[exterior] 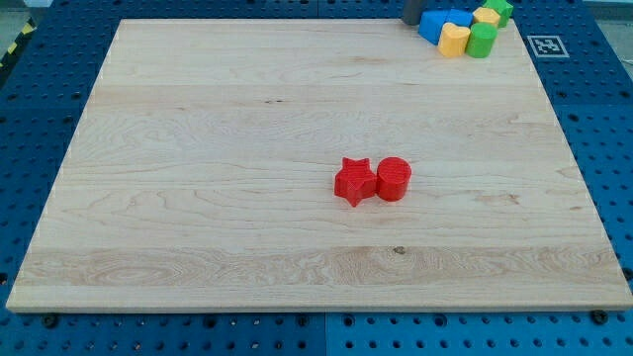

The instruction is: Place your hand in between the blue blocks

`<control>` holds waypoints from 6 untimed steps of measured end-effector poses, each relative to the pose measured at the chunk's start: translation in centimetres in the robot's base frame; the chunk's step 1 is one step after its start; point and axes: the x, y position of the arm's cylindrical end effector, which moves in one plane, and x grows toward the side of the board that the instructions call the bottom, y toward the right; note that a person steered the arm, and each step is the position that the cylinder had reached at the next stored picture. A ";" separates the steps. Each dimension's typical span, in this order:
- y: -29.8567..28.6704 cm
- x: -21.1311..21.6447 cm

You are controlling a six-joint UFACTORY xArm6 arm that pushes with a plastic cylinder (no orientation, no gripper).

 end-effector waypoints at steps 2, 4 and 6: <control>0.8 0.0; 4.5 0.1; 5.9 2.5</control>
